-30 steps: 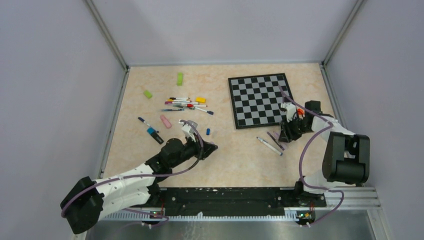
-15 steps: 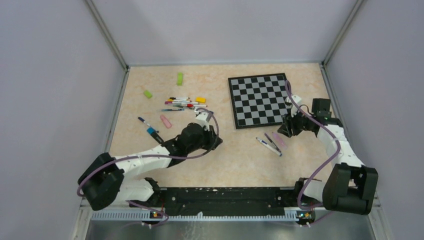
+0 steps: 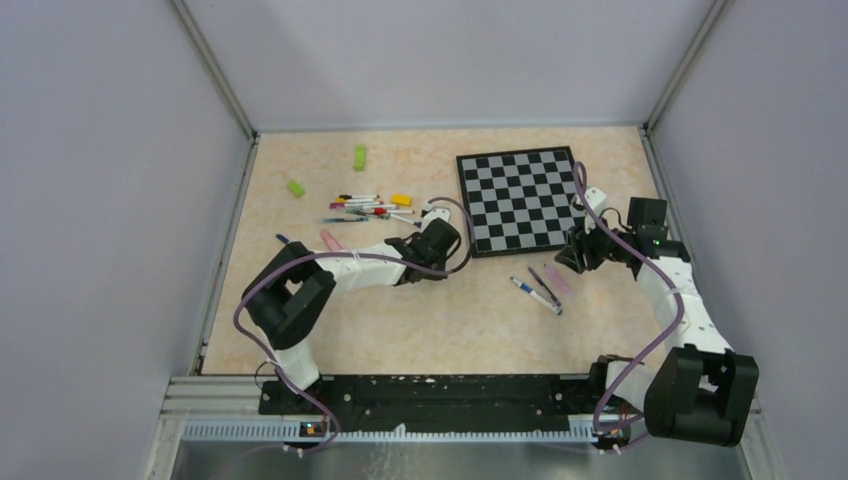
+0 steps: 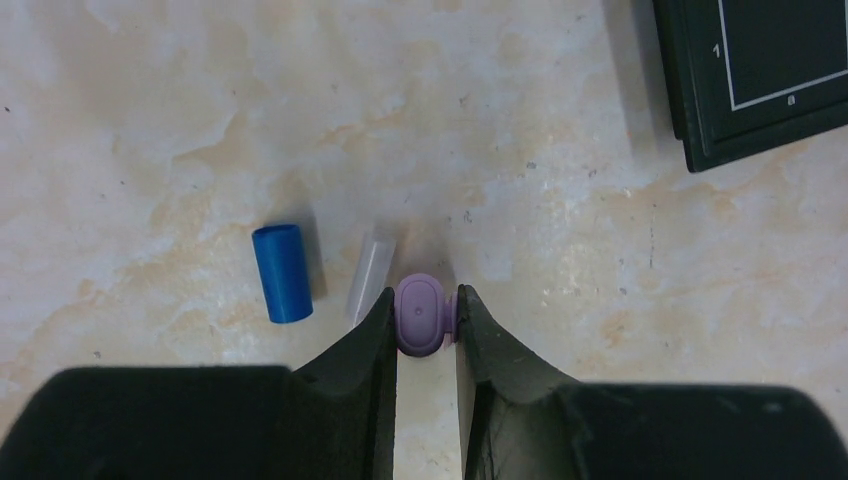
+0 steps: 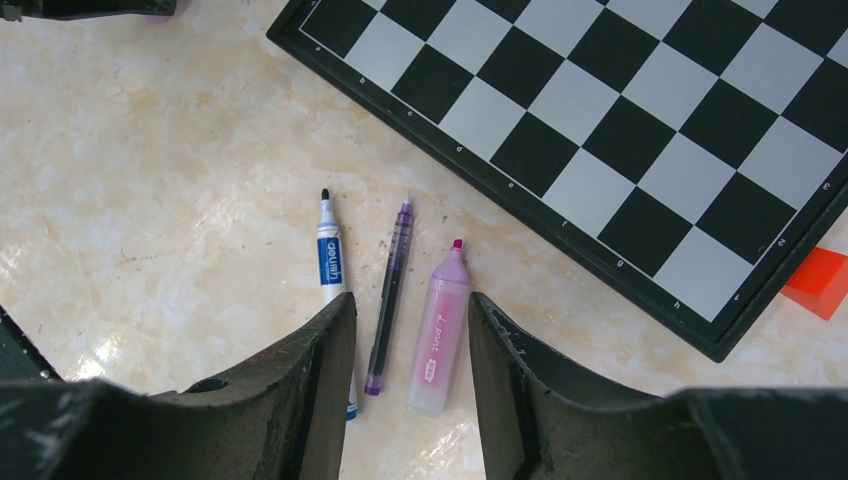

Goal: Open the pen caps
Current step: Place the pen cap at the center of the board, then pick up the pen from the center of the board, then open the pen cap from the pen.

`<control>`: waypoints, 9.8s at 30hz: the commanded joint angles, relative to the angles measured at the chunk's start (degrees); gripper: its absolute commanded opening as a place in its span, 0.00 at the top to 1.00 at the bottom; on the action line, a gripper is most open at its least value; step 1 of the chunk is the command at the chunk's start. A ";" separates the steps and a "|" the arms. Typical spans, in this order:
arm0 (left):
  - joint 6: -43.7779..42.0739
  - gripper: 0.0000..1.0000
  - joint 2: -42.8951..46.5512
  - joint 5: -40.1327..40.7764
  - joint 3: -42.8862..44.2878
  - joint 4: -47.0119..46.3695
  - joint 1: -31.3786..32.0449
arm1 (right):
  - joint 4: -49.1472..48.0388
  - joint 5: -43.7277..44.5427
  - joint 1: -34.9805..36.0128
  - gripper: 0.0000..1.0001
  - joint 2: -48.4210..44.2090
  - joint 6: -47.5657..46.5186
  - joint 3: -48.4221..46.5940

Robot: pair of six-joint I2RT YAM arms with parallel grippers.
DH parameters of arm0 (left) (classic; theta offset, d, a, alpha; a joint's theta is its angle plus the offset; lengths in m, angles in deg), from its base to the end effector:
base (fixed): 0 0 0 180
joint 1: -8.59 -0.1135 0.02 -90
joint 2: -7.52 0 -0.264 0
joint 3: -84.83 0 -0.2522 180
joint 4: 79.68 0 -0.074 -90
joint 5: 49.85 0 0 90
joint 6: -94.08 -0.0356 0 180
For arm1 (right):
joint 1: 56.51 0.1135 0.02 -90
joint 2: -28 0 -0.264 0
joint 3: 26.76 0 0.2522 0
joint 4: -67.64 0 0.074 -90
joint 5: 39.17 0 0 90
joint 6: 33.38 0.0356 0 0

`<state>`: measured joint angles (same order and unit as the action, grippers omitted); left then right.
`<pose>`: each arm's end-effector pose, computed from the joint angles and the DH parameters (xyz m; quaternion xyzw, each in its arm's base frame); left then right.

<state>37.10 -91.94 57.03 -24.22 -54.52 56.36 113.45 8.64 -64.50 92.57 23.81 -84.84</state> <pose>0.2422 -0.2515 0.1665 0.0753 0.9380 -0.0936 0.3252 0.2198 -0.0067 0.2440 -0.3033 0.8373 0.2142 0.4013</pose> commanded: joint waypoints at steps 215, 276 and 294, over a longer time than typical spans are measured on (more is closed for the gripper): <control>-6.16 0.01 43.05 -40.72 -39.74 -70.23 3.08 | 3.94 -30.38 22.54 1.00 -6.26 -4.96 5.00; -1.11 1.00 15.42 -46.80 -28.29 -86.10 8.07 | -7.42 -33.19 26.42 0.60 -5.69 6.99 8.52; 0.95 0.70 14.76 -46.51 -27.48 -86.02 8.74 | -7.76 -34.27 26.63 1.00 -4.90 8.73 7.41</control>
<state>36.96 -78.52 11.35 -53.33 -137.27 64.49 107.59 -25.39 -38.23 87.66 32.85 -75.79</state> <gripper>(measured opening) 0.252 0.088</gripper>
